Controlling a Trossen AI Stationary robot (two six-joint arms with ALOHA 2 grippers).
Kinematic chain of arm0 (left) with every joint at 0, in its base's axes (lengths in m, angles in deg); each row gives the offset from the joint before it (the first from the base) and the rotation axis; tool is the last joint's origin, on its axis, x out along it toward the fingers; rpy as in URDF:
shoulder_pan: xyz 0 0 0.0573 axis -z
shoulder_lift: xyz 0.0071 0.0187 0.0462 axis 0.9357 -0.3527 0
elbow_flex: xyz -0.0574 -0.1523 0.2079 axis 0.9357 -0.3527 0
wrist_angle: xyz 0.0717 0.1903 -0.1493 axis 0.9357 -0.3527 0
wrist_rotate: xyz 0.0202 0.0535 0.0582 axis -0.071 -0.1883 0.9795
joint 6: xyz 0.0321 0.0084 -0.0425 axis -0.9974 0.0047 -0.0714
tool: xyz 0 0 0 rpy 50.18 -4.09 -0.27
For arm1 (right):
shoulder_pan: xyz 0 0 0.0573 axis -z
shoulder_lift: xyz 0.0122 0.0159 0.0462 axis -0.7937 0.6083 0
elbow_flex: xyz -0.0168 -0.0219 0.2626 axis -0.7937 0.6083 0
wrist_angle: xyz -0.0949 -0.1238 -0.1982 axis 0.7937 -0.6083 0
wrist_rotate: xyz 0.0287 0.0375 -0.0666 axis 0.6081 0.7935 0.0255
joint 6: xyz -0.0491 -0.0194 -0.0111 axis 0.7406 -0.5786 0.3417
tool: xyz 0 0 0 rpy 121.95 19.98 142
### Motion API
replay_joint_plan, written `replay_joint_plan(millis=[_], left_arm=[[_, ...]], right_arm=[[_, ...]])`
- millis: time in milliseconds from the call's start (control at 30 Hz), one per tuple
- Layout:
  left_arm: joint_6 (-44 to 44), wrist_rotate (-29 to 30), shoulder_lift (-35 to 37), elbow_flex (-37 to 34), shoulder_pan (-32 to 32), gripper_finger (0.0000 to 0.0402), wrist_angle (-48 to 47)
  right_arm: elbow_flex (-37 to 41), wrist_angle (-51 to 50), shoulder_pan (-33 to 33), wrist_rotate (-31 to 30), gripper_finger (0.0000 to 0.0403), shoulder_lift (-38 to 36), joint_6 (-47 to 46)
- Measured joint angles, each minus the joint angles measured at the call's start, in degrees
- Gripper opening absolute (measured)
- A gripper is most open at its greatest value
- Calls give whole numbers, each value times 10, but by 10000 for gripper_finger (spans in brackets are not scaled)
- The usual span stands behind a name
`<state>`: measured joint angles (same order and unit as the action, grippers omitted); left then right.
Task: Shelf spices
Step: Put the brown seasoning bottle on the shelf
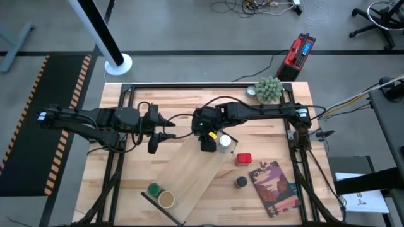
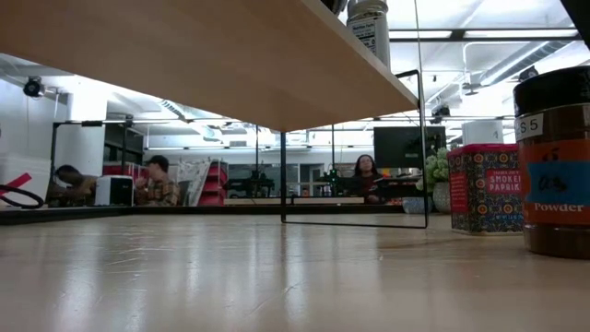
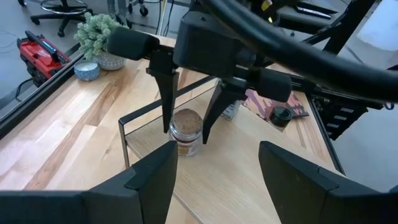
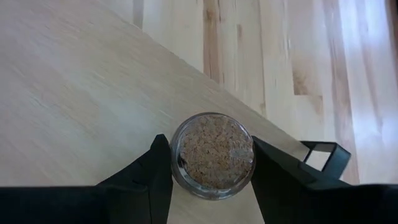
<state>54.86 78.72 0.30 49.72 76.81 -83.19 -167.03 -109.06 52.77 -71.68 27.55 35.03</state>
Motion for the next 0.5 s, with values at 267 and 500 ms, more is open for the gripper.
replay_joint_plan(millis=[267, 500], left_arm=[[0, 0, 0, 0, 0, 215, 0], [2, 0, 0, 0, 0, 215, 0]], right_arm=[[-1, -1, 0, 1, 166, -1, 9], [-2, -14, 0, 2, 206, -3, 9]])
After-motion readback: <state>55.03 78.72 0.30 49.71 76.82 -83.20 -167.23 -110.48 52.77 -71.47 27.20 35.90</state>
